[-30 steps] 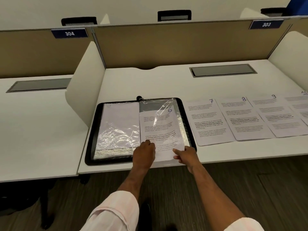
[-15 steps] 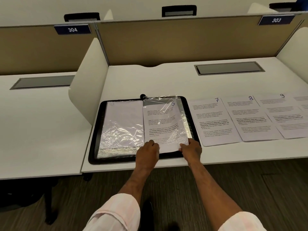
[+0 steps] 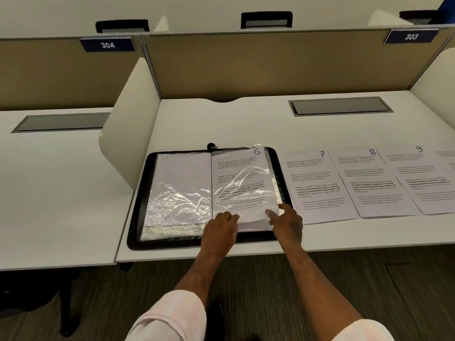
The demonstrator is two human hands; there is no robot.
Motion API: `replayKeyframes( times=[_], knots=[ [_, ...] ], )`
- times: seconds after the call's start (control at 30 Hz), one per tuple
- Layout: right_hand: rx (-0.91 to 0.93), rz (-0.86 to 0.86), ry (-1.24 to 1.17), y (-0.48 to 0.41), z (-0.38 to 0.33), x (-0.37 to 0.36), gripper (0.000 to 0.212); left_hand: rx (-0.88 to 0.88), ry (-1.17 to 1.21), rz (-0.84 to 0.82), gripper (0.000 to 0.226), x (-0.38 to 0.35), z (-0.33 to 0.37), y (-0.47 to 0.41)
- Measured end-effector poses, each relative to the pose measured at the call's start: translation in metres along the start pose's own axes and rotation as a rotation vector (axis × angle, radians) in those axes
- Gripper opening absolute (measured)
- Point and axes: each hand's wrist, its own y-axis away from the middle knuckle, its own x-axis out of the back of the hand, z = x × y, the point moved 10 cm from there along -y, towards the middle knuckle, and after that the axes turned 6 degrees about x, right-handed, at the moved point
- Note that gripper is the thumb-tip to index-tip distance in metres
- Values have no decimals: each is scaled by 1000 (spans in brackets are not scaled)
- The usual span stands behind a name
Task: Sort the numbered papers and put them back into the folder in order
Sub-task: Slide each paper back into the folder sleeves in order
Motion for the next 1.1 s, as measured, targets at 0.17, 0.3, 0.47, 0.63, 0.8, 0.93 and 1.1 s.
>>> replayKeyframes(
  times=[0.17, 0.3, 0.47, 0.63, 0.8, 0.93, 1.1],
  knots=[
    [-1, -24, -40, 2, 4, 1, 42, -47, -37, -44, 32, -7, 8, -7],
    [-5, -46, -71, 3, 7, 2, 47, -68, -66, -59, 37, -11, 12, -12],
    [-2, -69, -40, 6, 7, 4, 48, -57, -75, -63, 43, -13, 11, -21],
    [27, -79, -10, 9, 5, 3, 50, -31, -100, -22, 38, -8, 14, -32],
    [71, -108, 15, 13, -3, 1, 50, 2, -71, -15, 32, -9, 14, -35],
    [211, -107, 132, 19, -26, 8, 49, 32, 19, -121, 39, -12, 13, -26],
    [486, -103, 308, 40, -84, 9, 54, 38, 62, -217, 78, 0, 20, -11]
  ],
)
